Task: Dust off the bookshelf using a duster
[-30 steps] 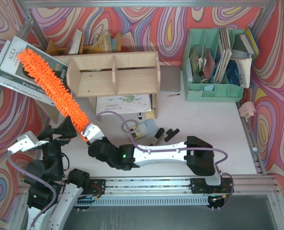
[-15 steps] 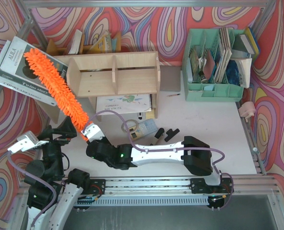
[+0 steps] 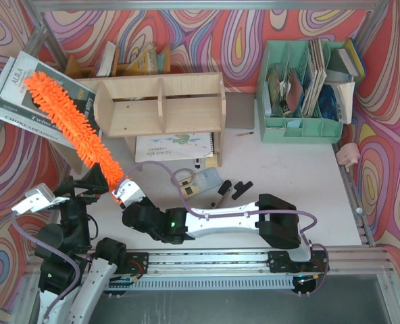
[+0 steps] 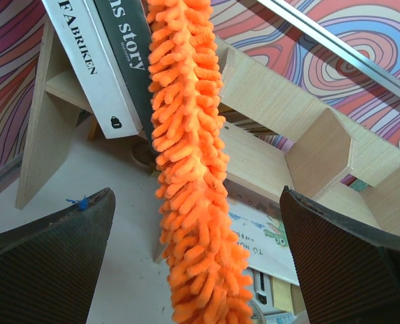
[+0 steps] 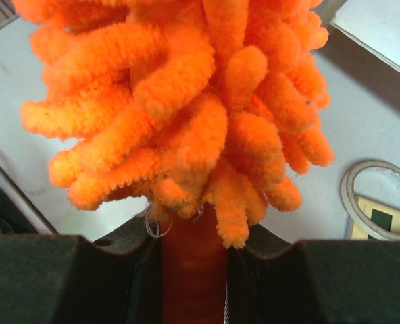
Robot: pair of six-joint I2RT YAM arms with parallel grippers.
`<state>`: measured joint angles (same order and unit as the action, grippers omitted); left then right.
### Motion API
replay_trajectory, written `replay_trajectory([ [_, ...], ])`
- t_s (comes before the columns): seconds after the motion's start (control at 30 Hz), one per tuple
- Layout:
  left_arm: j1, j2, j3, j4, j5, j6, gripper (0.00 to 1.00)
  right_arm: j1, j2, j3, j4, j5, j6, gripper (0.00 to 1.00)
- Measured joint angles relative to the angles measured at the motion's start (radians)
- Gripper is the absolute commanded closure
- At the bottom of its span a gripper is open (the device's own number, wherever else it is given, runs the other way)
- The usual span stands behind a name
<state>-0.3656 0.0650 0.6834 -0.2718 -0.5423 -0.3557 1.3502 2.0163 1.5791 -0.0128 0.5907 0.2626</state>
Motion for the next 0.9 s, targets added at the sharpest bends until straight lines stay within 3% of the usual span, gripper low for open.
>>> replay_trajectory([
  [0.9,0.006,0.006,0.000,0.000,0.008,-0.004,0.02,-0.021,0.001,0.035,-0.071,0.021,0.035,1.00],
])
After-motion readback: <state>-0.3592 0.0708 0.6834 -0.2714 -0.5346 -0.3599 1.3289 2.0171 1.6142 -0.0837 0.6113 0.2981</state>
